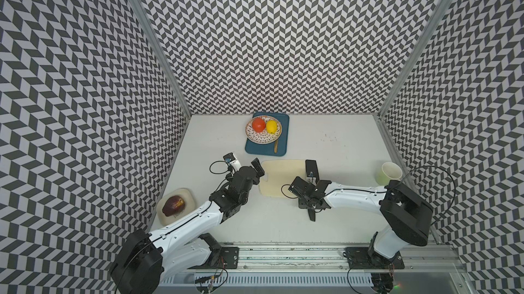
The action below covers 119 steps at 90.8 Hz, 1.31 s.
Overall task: Align the knife with the edge of the cutting board
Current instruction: Place the knife at the edge of the cutting board, then reset both arms
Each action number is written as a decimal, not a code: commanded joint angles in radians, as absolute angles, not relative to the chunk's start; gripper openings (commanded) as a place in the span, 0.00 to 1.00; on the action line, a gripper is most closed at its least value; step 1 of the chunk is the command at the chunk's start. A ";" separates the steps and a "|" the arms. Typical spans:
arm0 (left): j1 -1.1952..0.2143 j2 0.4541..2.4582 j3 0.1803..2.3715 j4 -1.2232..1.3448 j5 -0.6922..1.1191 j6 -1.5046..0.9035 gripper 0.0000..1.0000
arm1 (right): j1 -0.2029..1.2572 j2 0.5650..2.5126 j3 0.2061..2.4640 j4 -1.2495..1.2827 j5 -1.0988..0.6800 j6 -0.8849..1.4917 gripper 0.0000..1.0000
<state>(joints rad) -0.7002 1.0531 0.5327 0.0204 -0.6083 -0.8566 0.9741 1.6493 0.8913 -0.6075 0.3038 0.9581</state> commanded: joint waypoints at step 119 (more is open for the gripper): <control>-0.681 1.184 0.553 0.053 -0.776 -0.748 1.00 | 0.177 1.292 0.360 0.863 0.482 0.047 1.00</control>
